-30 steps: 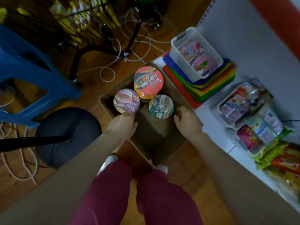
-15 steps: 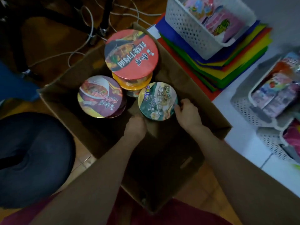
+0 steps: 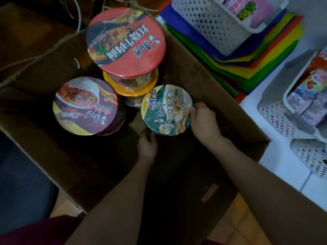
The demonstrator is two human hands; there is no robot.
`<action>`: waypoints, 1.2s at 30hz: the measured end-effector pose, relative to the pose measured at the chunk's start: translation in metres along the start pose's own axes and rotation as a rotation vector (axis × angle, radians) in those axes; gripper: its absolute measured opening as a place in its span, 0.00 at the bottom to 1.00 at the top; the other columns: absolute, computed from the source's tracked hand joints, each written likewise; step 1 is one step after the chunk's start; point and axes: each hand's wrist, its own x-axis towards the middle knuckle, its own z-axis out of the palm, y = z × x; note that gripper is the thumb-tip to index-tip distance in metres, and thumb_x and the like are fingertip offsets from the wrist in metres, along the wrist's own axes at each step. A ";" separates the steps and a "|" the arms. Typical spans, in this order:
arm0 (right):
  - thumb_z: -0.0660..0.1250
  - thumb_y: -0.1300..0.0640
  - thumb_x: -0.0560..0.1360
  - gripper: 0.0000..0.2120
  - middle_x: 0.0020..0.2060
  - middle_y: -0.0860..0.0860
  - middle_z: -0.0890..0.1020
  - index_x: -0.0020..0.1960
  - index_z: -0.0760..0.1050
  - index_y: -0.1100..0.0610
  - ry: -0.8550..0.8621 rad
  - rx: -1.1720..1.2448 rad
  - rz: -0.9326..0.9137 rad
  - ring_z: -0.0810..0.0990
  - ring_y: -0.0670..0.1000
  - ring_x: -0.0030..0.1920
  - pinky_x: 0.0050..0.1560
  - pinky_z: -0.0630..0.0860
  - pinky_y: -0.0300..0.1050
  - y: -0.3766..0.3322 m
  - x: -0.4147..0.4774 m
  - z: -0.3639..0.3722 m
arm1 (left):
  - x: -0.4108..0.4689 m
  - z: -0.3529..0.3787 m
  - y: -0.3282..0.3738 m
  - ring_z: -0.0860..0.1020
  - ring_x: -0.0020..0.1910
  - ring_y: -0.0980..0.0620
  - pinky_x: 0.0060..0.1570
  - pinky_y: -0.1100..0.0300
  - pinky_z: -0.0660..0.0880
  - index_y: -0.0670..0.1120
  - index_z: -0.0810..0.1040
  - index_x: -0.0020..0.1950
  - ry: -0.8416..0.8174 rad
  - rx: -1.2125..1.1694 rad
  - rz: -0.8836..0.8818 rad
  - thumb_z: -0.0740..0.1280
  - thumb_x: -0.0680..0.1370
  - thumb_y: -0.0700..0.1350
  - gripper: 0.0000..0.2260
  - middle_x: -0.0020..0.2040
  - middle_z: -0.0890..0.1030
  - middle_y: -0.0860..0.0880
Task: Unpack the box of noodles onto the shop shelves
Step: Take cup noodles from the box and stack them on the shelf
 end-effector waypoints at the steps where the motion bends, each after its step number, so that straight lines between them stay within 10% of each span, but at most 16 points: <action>1: 0.51 0.60 0.81 0.12 0.44 0.61 0.78 0.52 0.70 0.65 0.024 0.006 -0.004 0.77 0.58 0.41 0.40 0.75 0.50 0.000 0.000 -0.001 | 0.001 0.000 -0.001 0.74 0.61 0.40 0.56 0.56 0.69 0.36 0.71 0.65 0.011 -0.017 0.006 0.60 0.79 0.39 0.15 0.60 0.77 0.36; 8: 0.57 0.51 0.79 0.16 0.45 0.56 0.78 0.54 0.72 0.64 -0.023 0.071 0.045 0.80 0.58 0.46 0.46 0.79 0.59 -0.006 0.001 -0.001 | 0.004 -0.001 0.000 0.75 0.60 0.41 0.57 0.56 0.71 0.37 0.71 0.64 0.034 -0.105 0.027 0.61 0.79 0.40 0.14 0.60 0.77 0.38; 14: 0.59 0.53 0.79 0.11 0.46 0.59 0.80 0.48 0.72 0.62 0.038 0.083 0.015 0.81 0.58 0.43 0.44 0.79 0.58 -0.002 -0.002 0.001 | 0.012 0.005 -0.003 0.79 0.40 0.46 0.32 0.65 0.78 0.38 0.65 0.66 -0.070 -0.290 -0.013 0.57 0.81 0.38 0.14 0.63 0.73 0.39; 19: 0.58 0.55 0.80 0.10 0.44 0.58 0.79 0.51 0.72 0.62 0.067 0.136 -0.004 0.80 0.55 0.36 0.25 0.78 0.41 0.004 -0.012 -0.009 | 0.017 0.006 0.005 0.80 0.46 0.36 0.23 0.65 0.76 0.38 0.64 0.67 -0.058 -0.295 -0.075 0.55 0.81 0.37 0.14 0.62 0.73 0.38; 28: 0.57 0.56 0.80 0.12 0.36 0.58 0.77 0.46 0.72 0.64 0.087 0.197 0.008 0.75 0.41 0.18 0.17 0.67 0.30 -0.018 -0.058 -0.063 | -0.040 -0.044 0.039 0.76 0.17 0.55 0.20 0.62 0.76 0.40 0.66 0.66 -0.037 -0.236 -0.146 0.53 0.82 0.37 0.13 0.56 0.76 0.33; 36: 0.55 0.53 0.80 0.16 0.39 0.64 0.80 0.45 0.72 0.64 0.128 0.162 0.067 0.81 0.63 0.37 0.36 0.79 0.57 -0.057 -0.113 -0.153 | -0.153 -0.117 0.113 0.79 0.30 0.50 0.31 0.60 0.80 0.41 0.67 0.65 -0.078 0.010 -0.026 0.53 0.82 0.40 0.13 0.49 0.79 0.39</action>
